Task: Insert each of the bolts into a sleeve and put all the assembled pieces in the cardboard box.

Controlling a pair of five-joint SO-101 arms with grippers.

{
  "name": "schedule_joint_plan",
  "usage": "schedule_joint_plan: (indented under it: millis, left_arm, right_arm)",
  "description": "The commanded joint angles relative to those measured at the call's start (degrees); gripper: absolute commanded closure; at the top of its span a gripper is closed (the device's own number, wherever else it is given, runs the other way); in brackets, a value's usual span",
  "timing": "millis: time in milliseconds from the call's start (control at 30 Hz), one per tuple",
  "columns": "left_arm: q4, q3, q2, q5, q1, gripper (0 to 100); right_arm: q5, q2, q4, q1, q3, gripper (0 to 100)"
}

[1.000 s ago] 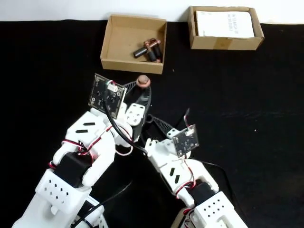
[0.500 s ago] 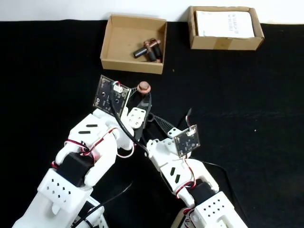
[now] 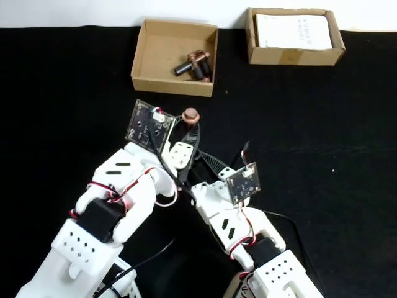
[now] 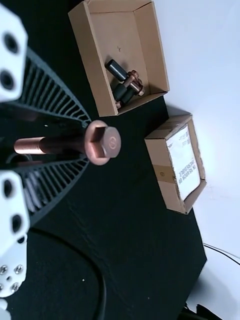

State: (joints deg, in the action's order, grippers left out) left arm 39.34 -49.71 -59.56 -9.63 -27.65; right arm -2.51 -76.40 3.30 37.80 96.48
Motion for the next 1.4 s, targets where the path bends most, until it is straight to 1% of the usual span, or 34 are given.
schedule_joint_plan:
  millis: [0,167,533,733,967,1100,1200,1367]
  left_arm:
    - [-0.5,0.7,1.6,-0.4,-1.4,99]
    - [-0.5,1.4,2.1,-0.3,-4.3,99]
    - [-0.3,4.6,2.1,-0.3,-4.3,99]
    - [-0.2,-0.1,2.0,-0.2,-4.0,99]
    - [0.3,-5.8,2.0,-0.2,0.1,99]
    - [4.7,-5.8,2.1,2.3,-0.6,98]
    - [8.2,-5.3,1.9,2.5,-1.0,92]
    - [17.6,0.4,2.2,2.3,-1.0,84]
  right_arm:
    - [0.2,-1.3,1.3,-0.6,6.9,99.1]
    - [0.2,-1.3,1.2,-0.6,6.9,99.1]
    - [0.2,-1.2,1.2,-0.6,6.9,99.1]
    - [0.2,-1.2,1.2,-0.6,6.9,99.1]
    - [0.2,-1.2,1.2,-0.6,6.9,99.1]
    - [0.2,-1.2,1.2,-0.6,6.9,99.1]
    - [0.2,-1.2,1.2,-0.6,6.9,99.1]
    - [0.2,-1.2,1.2,-0.6,6.9,99.1]
